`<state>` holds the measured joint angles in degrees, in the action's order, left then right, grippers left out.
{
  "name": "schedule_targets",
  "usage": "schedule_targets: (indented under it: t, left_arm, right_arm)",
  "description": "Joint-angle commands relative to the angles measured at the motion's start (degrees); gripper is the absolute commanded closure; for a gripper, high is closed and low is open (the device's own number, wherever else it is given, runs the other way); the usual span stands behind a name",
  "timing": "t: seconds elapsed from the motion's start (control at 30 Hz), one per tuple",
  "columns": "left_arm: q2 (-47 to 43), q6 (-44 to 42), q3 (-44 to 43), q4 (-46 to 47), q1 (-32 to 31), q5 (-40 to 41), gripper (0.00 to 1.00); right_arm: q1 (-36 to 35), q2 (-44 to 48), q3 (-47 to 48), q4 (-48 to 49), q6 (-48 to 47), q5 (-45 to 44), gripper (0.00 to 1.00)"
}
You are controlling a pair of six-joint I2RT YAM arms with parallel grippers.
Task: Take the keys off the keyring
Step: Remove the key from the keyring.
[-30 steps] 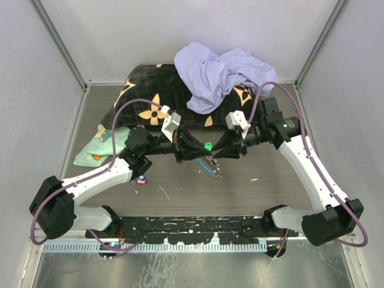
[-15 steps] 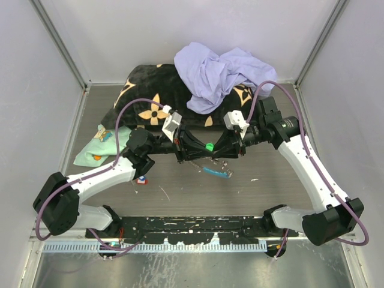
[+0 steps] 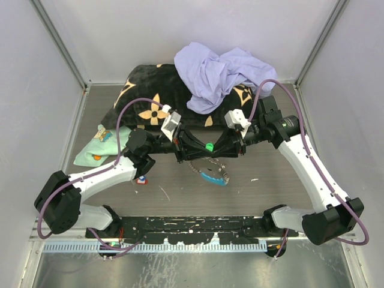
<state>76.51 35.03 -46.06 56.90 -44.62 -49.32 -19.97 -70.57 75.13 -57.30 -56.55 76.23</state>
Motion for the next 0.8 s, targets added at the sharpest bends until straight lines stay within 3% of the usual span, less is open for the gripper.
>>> schedule_targets:
  t: [0.0, 0.47, 0.77]
  left_arm:
    - [0.0, 1.4, -1.7, 7.1, 0.1, -0.3, 1.00]
    - [0.5, 2.4, -1.7, 9.1, 0.1, 0.2, 1.00]
    - [0.6, 3.6, -1.3, 10.9, 0.1, 0.6, 1.00]
  right_arm:
    - [-0.5, 0.0, 1.6, 1.1, 0.4, 2.5, 0.71]
    - [-1.2, 0.0, 0.9, -1.4, -3.6, 3.9, 0.72]
    - [-1.2, 0.0, 1.6, -1.5, -4.2, 3.9, 0.84]
